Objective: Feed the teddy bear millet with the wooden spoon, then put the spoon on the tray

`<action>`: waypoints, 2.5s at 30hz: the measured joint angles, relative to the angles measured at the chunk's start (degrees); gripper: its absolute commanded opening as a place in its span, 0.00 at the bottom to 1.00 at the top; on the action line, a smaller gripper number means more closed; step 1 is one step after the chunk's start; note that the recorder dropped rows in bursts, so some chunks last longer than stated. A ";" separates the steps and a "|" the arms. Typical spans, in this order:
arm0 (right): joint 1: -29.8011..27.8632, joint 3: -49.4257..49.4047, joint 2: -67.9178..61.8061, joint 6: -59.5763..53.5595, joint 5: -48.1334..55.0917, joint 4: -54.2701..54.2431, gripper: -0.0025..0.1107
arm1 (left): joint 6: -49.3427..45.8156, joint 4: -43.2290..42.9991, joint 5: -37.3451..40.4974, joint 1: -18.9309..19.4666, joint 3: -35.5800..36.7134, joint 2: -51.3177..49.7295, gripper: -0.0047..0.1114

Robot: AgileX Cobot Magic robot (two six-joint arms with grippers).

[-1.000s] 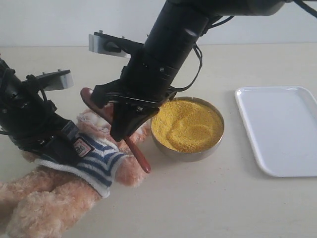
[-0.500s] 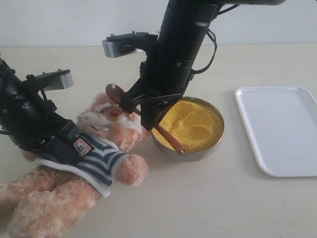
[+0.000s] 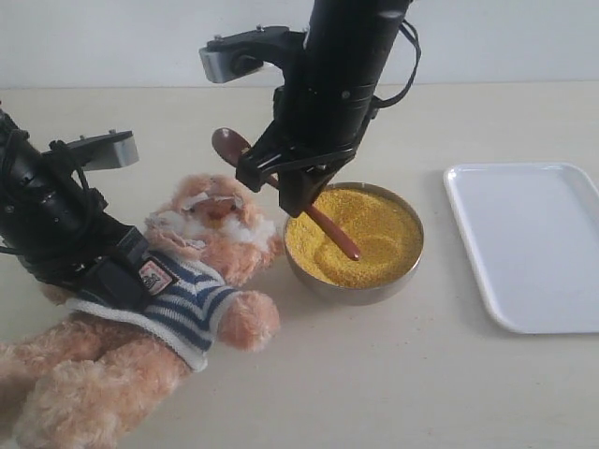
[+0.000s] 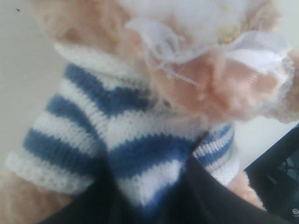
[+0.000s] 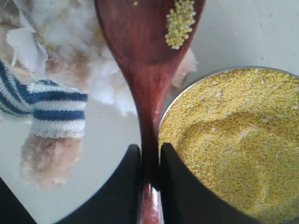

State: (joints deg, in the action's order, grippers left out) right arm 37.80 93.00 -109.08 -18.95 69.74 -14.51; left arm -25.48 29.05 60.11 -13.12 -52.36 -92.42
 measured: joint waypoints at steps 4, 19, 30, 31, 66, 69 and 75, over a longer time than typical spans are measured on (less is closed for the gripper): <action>0.00 0.00 0.00 2.16 0.00 6.50 0.02 | 0.00 0.00 0.00 0.00 0.00 0.00 0.07; 0.00 -4.55 0.20 8.46 0.00 18.82 0.02 | 0.00 0.00 0.00 0.00 0.00 0.00 0.07; 0.00 -12.84 4.45 10.90 0.23 29.93 0.02 | 0.12 0.00 0.00 0.00 0.00 0.00 0.07; 0.00 -13.48 4.45 11.32 0.23 31.17 0.02 | 0.27 0.00 0.00 0.00 0.00 0.00 0.07; 6.14 -16.33 2.98 18.95 0.26 50.66 0.02 | 0.96 0.00 0.00 0.00 0.00 0.00 0.07; 6.14 -16.33 2.98 18.04 0.26 50.55 0.02 | 0.96 0.00 0.00 0.00 0.00 0.00 0.07; 6.14 -16.33 2.98 16.37 0.26 49.81 0.02 | 0.96 0.00 0.00 0.00 0.00 0.00 0.07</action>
State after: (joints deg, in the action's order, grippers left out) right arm 43.94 76.68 -106.10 -2.57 70.00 35.31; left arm -24.52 29.05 60.11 -13.12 -52.36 -92.42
